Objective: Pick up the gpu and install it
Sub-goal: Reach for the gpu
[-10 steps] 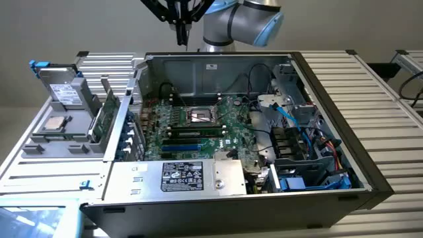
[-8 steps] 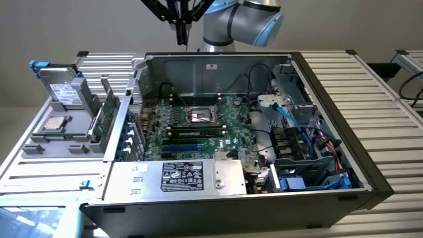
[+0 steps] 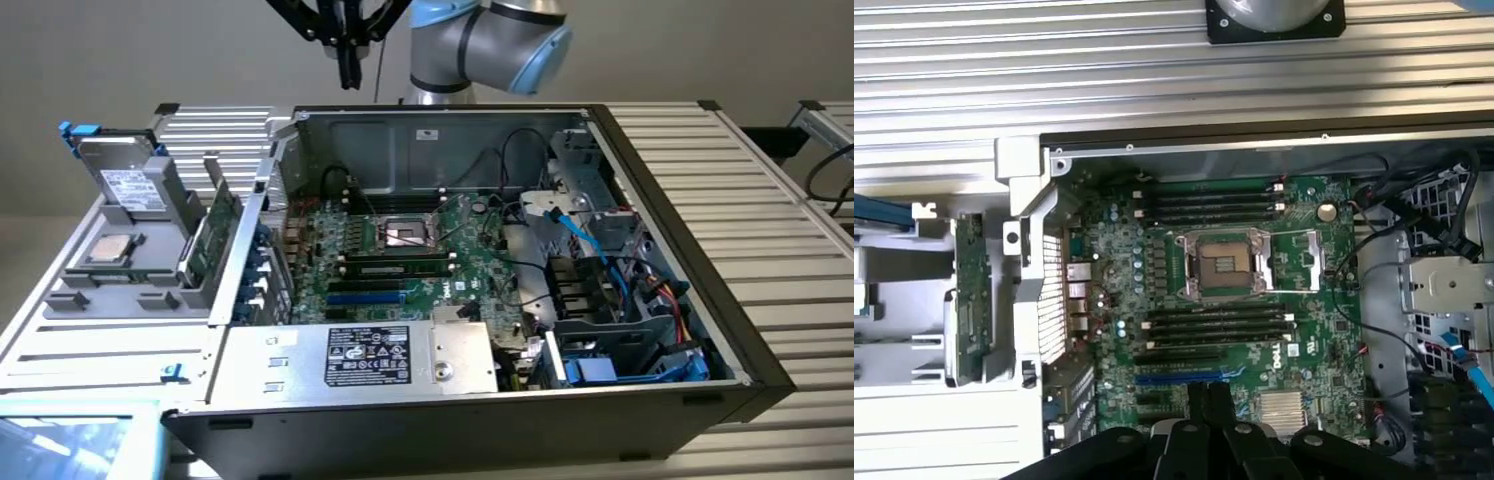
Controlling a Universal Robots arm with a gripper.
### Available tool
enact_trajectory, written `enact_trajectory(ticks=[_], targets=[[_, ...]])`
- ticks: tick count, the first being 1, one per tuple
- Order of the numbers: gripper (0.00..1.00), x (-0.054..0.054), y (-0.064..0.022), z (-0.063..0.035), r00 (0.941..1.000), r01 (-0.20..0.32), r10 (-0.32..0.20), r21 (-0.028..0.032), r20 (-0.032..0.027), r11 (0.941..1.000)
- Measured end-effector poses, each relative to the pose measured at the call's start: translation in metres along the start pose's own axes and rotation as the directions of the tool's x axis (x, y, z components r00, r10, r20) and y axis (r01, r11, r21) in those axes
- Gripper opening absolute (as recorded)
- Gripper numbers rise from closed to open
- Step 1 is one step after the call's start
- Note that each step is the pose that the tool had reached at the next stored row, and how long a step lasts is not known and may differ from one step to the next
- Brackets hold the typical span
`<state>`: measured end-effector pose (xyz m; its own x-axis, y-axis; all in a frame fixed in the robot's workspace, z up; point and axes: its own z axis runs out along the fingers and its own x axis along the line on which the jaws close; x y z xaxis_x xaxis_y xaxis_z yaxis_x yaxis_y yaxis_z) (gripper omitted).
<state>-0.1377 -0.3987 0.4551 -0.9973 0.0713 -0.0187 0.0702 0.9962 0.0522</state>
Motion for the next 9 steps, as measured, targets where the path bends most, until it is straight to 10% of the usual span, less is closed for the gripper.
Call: enact_trajectory(ticks=[9], targets=[[0.12, 0.041, -0.0015, 0.0002, 1.0000, 0.000, 0.000, -0.0078, -0.0005, 1.0000]])
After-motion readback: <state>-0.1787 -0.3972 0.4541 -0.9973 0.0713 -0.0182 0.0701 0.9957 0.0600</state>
